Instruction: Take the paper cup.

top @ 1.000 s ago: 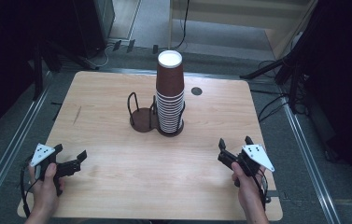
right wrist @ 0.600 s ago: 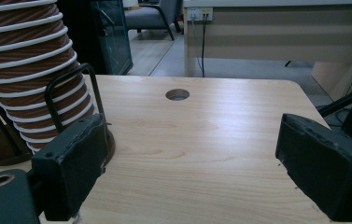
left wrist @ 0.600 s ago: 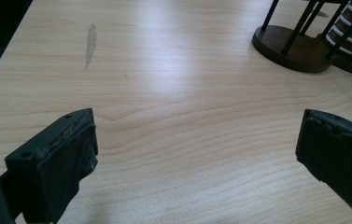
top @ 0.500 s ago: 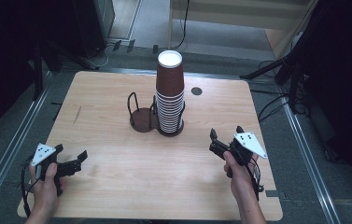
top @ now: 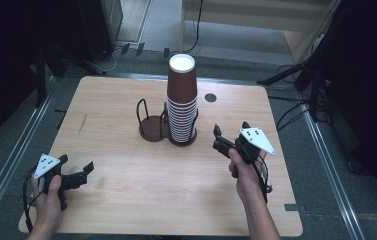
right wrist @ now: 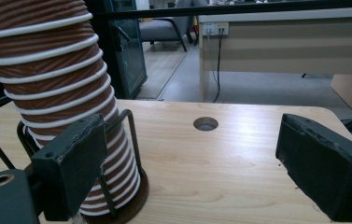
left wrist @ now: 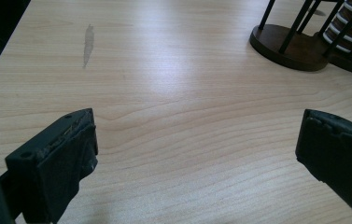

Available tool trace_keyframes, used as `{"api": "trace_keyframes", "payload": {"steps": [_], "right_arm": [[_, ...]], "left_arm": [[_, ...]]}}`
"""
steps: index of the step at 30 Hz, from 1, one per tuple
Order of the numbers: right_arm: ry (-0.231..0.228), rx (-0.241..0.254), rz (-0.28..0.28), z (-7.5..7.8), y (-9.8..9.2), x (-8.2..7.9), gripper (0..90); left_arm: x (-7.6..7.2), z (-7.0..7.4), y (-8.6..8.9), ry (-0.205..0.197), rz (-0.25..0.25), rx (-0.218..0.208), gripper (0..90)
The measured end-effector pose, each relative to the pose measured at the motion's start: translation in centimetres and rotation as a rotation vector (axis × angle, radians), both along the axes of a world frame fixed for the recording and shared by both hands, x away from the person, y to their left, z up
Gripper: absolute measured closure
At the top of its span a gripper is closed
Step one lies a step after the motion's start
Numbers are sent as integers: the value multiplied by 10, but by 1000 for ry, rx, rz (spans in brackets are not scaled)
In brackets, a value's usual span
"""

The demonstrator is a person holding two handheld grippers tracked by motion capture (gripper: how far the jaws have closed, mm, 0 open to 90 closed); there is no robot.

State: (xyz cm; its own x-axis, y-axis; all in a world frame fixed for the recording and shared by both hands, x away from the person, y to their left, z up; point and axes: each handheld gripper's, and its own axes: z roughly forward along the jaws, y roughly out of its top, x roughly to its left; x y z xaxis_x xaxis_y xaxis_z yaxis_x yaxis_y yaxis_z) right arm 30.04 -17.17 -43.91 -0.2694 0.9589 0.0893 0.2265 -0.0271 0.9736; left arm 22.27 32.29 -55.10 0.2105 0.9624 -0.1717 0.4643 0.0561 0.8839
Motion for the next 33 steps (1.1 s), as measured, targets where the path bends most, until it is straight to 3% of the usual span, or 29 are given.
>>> {"api": "trace_keyframes", "payload": {"steps": [11,25,33], "right_arm": [[-28,-12,31,16,22,8,88],[-11,16,67,27,38,19,92],[-23,2,77,39,48,25,92]], "left_arm": [[0,0,0,-3,2,3,0],[0,0,-1,-1,5,6,0],[0,0,0,2,4,-3,0]]}}
